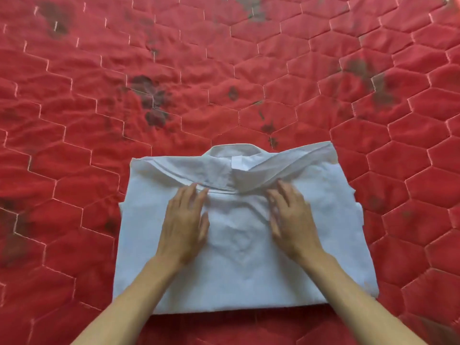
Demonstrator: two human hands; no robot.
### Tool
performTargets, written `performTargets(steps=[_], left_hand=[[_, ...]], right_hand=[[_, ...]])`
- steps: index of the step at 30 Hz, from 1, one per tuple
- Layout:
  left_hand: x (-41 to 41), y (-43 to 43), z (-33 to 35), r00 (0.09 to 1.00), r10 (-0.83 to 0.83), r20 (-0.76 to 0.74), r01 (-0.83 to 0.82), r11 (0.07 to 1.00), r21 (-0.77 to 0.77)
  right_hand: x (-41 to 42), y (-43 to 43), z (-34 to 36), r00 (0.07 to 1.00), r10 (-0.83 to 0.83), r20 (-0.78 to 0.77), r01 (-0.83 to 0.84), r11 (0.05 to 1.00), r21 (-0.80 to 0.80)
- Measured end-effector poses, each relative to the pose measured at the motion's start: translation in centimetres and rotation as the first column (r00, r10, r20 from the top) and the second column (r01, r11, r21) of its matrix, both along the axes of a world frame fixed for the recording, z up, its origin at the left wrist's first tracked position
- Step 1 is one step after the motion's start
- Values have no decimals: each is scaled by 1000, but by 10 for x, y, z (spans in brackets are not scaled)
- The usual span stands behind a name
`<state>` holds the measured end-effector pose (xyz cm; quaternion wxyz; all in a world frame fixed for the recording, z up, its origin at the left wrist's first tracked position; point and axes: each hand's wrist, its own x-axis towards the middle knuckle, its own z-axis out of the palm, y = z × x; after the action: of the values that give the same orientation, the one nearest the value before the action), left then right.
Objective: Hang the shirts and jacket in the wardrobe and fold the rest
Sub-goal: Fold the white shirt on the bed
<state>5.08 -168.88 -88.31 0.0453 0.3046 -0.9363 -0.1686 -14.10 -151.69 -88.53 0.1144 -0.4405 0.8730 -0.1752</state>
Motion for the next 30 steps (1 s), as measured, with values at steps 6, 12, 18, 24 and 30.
performTargets(steps=[6, 12, 18, 24, 30], left_hand=[[11, 21, -23, 977, 74, 199, -62, 996, -67], [76, 76, -32, 937, 123, 326, -100, 991, -84], [95, 105, -13, 821, 511, 253, -503, 858, -100], [127, 97, 16, 457, 887, 65, -881, 441, 169], [145, 105, 37, 404, 915, 14, -879, 384, 283]], right_hand=[[12, 10, -19, 998, 50, -35, -44, 987, 156], [15, 98, -27, 982, 177, -58, -157, 955, 251], [21, 140, -5, 998, 6, 68, -19, 980, 196], [-1, 174, 36, 761, -594, 261, 576, 804, 152], [-3, 201, 51, 687, -601, 409, 571, 794, 207]])
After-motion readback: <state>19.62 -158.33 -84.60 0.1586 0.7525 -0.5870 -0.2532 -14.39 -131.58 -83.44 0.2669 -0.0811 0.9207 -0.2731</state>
